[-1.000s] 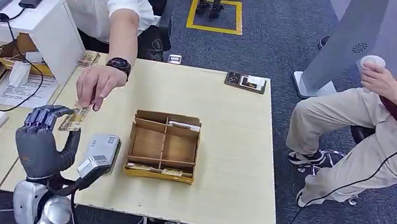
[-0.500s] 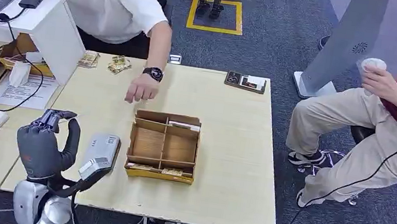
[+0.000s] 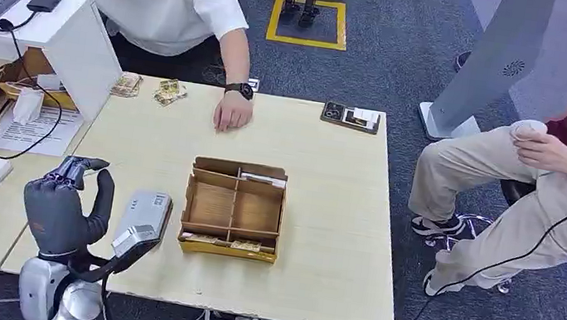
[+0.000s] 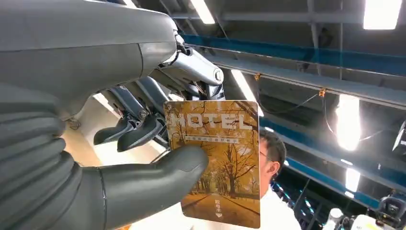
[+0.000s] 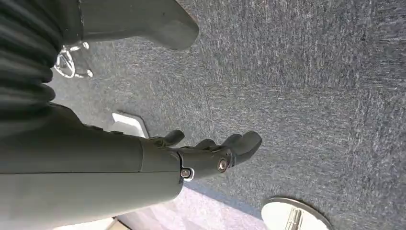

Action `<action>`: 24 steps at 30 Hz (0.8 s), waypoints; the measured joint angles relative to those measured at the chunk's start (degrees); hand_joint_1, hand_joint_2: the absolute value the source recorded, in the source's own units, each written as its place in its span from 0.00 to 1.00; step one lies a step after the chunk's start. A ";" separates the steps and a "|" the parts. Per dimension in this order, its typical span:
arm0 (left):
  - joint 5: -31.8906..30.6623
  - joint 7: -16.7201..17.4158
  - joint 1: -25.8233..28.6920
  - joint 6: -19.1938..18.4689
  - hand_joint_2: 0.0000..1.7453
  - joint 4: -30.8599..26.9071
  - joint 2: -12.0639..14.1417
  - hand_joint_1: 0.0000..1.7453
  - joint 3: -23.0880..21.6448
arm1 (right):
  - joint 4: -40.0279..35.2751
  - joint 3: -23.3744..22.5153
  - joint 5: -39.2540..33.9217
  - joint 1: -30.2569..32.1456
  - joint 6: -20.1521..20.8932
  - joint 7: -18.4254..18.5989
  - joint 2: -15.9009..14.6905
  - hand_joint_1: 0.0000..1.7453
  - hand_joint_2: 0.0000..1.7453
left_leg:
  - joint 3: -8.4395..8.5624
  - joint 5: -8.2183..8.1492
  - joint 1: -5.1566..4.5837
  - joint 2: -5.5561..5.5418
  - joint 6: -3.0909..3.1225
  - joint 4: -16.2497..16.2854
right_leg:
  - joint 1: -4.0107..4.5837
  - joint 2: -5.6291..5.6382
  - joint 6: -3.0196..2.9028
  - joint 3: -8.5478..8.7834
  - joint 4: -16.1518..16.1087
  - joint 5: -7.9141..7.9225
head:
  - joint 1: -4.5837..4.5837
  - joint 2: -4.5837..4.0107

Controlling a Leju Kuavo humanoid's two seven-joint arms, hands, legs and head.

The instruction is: Pass the card to the sensor for recognition and then transmit it.

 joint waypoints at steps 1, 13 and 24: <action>-0.36 0.29 0.00 0.00 1.00 0.00 0.02 1.00 0.02 | 0.00 0.00 -0.15 0.02 0.00 0.00 0.00 0.00 1.00 | 0.00 0.00 0.00 0.00 0.00 0.00 | 0.00 0.00 0.00 0.00 0.00 0.00 | 0.00 -0.02; -8.73 1.49 0.77 0.02 1.00 0.00 0.07 1.00 4.66 | 0.07 0.00 -0.48 0.22 0.26 0.02 -0.28 0.00 1.00 | -0.01 0.00 0.00 0.00 0.00 0.00 | 0.00 -0.01 0.00 0.00 0.00 0.00 | 0.00 -0.02; -12.84 8.33 1.35 0.02 1.00 0.42 0.04 1.00 7.83 | 0.09 0.00 -1.20 0.37 0.15 0.26 -0.37 0.00 1.00 | -0.02 0.00 0.00 -0.01 0.00 0.00 | 0.00 -0.02 0.00 0.01 0.00 0.00 | 0.00 -0.02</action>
